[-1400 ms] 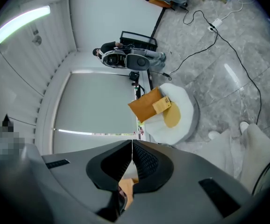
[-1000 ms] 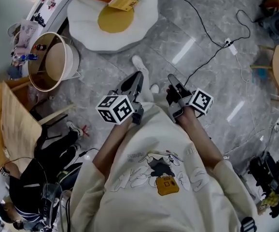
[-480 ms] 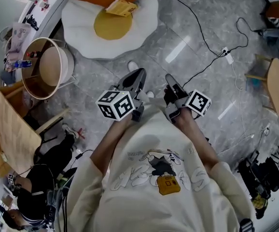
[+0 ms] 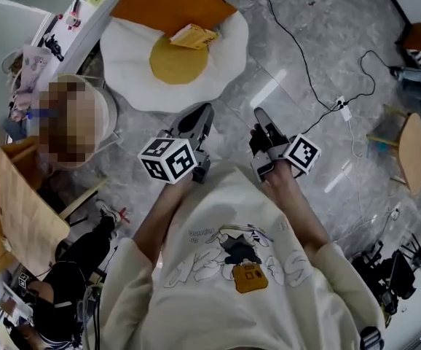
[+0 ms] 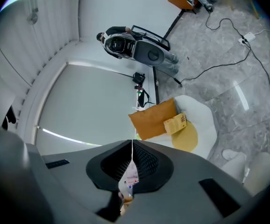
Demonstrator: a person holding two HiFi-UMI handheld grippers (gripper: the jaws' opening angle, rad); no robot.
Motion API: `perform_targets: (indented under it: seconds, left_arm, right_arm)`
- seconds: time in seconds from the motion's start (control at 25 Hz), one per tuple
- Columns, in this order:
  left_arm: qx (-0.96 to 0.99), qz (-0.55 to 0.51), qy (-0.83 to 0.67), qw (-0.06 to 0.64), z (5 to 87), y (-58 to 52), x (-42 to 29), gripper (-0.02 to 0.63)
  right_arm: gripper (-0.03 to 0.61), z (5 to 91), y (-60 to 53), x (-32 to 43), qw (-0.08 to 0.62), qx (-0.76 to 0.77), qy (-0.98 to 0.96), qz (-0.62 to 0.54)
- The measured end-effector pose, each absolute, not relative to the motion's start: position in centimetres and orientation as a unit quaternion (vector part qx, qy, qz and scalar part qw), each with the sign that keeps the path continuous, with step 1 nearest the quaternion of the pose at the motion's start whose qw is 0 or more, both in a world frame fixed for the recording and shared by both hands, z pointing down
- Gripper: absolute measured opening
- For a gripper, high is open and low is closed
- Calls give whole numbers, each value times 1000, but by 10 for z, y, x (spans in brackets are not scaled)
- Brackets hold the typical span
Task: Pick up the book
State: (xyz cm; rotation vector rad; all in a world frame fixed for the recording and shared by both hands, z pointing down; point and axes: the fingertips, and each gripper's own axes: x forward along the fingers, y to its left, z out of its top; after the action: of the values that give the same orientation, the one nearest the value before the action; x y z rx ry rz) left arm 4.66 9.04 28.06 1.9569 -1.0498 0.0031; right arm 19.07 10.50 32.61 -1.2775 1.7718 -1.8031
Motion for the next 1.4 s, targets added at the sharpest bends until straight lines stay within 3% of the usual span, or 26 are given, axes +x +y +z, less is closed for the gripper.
perform_targets:
  seconds: [0.16,0.36,0.8,1.16,1.4]
  left_arm:
    - [786,-3,-428,447,284,79,37,6]
    - [781,-14,-434,450,285,64,41,6]
    - [731,-42,-506,455,294,-20,35,6]
    - [686,-34,-553,472,315,-96,64,6]
    - [667,-44,-565,484,338,-129,78,6]
  right_arm:
    - [23,320,89,187,162,-445,623,-623]
    - [25,321,78,184,125,-439,632,-626]
    - [25,311,-53,146,4,-315,751,-580]
    - [25,325,-159,140,-159,-233,848,-449]
    - [25,333,-182,135,-208,-166,885,-382]
